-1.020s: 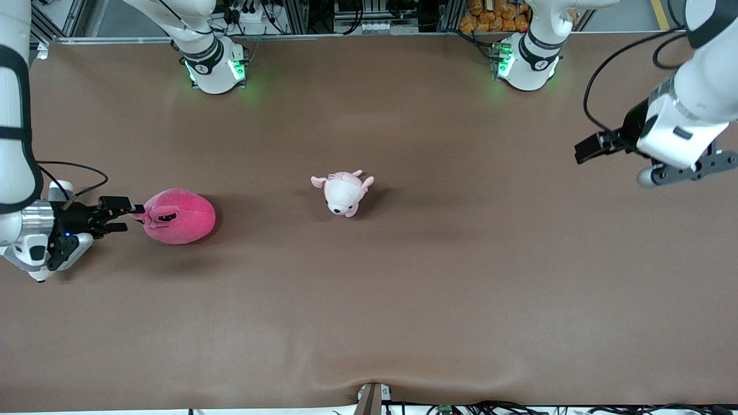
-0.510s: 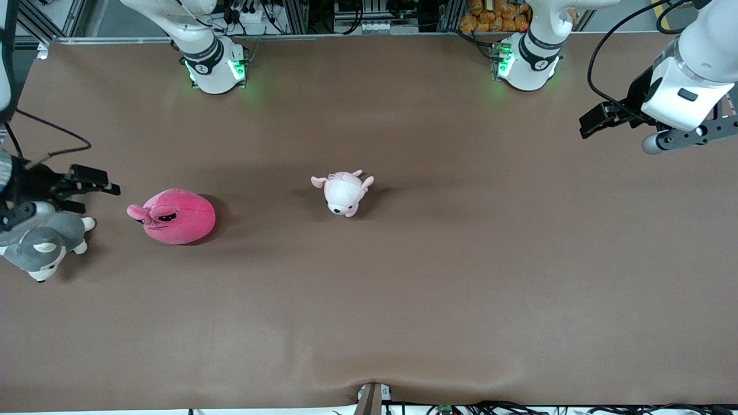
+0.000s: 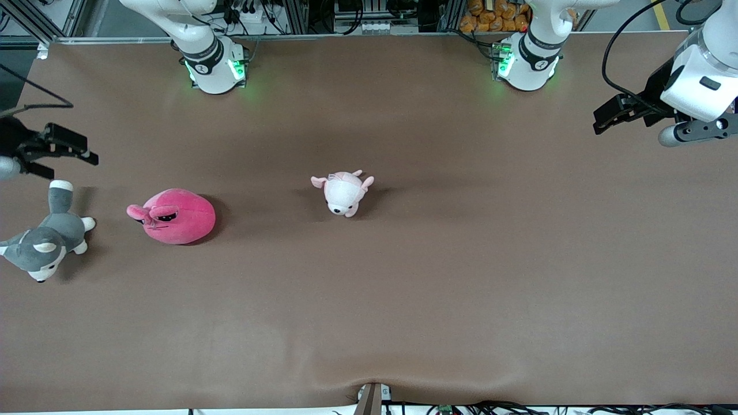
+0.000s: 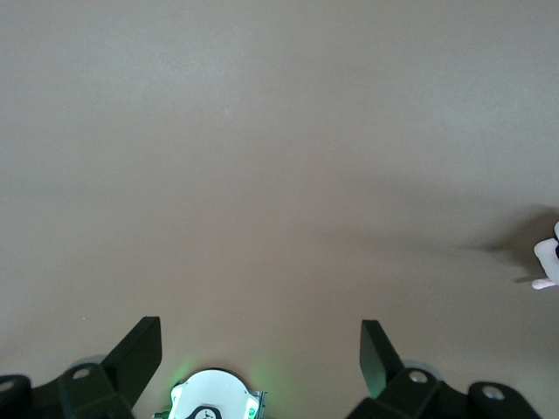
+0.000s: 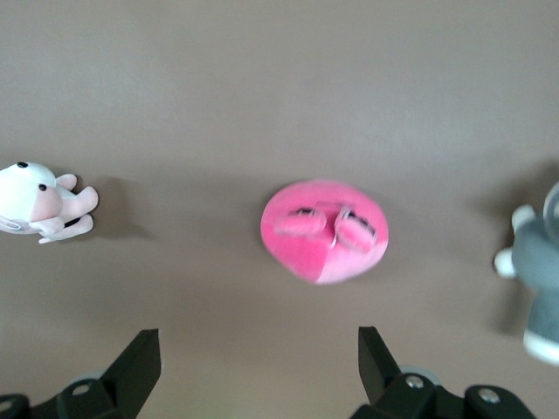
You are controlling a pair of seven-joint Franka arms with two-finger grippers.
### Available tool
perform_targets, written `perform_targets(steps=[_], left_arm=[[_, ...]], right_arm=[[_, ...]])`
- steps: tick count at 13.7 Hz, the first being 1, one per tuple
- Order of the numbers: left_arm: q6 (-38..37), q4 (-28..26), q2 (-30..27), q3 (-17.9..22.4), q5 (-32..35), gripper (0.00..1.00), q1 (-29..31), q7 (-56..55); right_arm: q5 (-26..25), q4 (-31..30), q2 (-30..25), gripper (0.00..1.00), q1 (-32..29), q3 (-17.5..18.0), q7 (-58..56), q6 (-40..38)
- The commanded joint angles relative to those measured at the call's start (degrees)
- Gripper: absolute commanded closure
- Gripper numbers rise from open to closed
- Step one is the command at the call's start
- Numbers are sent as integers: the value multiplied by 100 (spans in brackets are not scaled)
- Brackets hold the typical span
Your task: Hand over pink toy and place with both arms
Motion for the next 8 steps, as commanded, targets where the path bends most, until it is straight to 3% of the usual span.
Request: perform_targets(steps=[1, 3, 4, 8], left_arm=[[-44, -73, -132, 8, 110, 0, 113, 456], [-132, -256, -246, -27, 119, 0, 280, 555], [-149, -353, -299, -27, 110, 0, 289, 590], [-88, -634, -501, -62, 110, 0, 281, 520]], right_arm=[[-540, -91, -233, 0, 427, -91, 1147, -325], [-551, -56, -233, 0, 926, -712, 1274, -414], [-559, -56, -233, 0, 981, -811, 1239, -397], [-629, -82, -329, 0, 850, -777, 950, -118]])
